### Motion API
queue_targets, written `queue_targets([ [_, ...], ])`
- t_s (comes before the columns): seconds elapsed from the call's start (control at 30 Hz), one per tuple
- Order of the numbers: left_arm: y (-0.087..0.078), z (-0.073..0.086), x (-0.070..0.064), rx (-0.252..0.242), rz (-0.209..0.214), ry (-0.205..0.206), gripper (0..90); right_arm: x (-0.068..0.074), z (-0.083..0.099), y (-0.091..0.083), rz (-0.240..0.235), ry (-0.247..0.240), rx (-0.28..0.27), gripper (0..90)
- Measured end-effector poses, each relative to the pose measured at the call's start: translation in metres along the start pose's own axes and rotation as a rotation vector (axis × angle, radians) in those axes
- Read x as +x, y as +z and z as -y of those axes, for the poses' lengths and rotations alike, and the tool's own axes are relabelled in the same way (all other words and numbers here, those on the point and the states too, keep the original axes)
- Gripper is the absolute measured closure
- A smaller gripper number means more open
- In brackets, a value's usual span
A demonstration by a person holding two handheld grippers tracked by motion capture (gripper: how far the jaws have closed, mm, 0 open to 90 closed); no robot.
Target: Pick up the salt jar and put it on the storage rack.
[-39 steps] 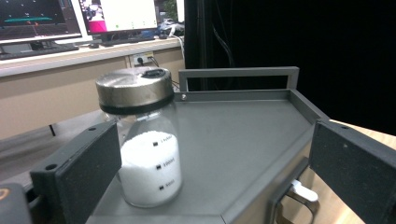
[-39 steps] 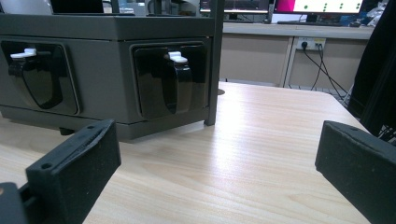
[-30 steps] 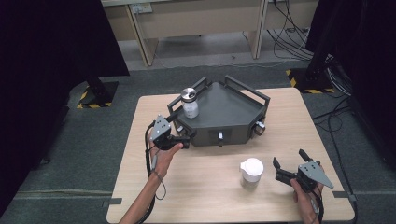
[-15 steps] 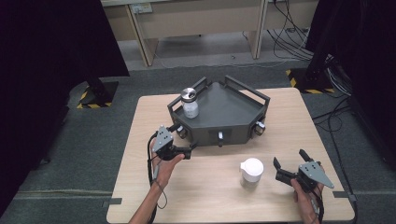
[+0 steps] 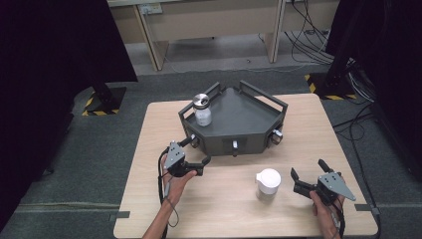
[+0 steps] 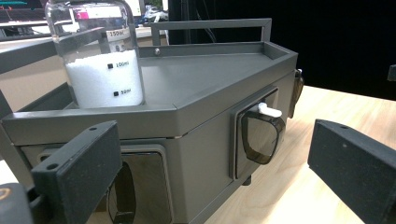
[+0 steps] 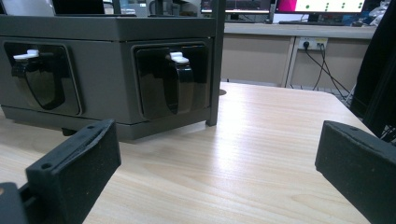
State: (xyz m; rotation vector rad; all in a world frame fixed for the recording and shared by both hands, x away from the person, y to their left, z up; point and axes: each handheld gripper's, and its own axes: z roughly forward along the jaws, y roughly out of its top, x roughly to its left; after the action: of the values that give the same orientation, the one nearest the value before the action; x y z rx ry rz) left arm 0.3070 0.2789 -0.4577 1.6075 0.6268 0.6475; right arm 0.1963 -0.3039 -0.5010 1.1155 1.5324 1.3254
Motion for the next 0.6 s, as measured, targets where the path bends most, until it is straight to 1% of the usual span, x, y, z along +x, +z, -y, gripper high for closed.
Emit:
queue_targets([
  [0.2, -0.004, 0.004, 0.000, -0.012, 0.008, 0.018, 2.1, 0.000, 0.000, 0.000, 0.001, 0.002, 0.001, 0.2],
  [0.3, -0.005, 0.009, 0.000, -0.014, 0.016, 0.019, 2.1, -0.001, 0.000, 0.000, -0.002, 0.001, 0.002, 0.1],
  [0.37, -0.005, 0.015, 0.000, -0.019, 0.034, 0.021, 1.7, -0.001, 0.000, 0.000, -0.002, 0.002, 0.002, 0.2],
  [0.43, -0.005, 0.020, 0.000, -0.019, 0.046, 0.035, 1.6, -0.001, 0.000, 0.000, -0.003, 0.003, 0.002, 0.2],
  [0.5, -0.007, 0.024, -0.001, -0.019, 0.051, 0.043, 1.7, -0.001, 0.000, 0.000, -0.003, 0.002, 0.003, 0.2],
  [0.6, -0.010, 0.031, -0.004, -0.023, 0.048, 0.036, 1.9, -0.001, 0.000, 0.000, -0.002, 0.002, 0.003, 0.2],
])
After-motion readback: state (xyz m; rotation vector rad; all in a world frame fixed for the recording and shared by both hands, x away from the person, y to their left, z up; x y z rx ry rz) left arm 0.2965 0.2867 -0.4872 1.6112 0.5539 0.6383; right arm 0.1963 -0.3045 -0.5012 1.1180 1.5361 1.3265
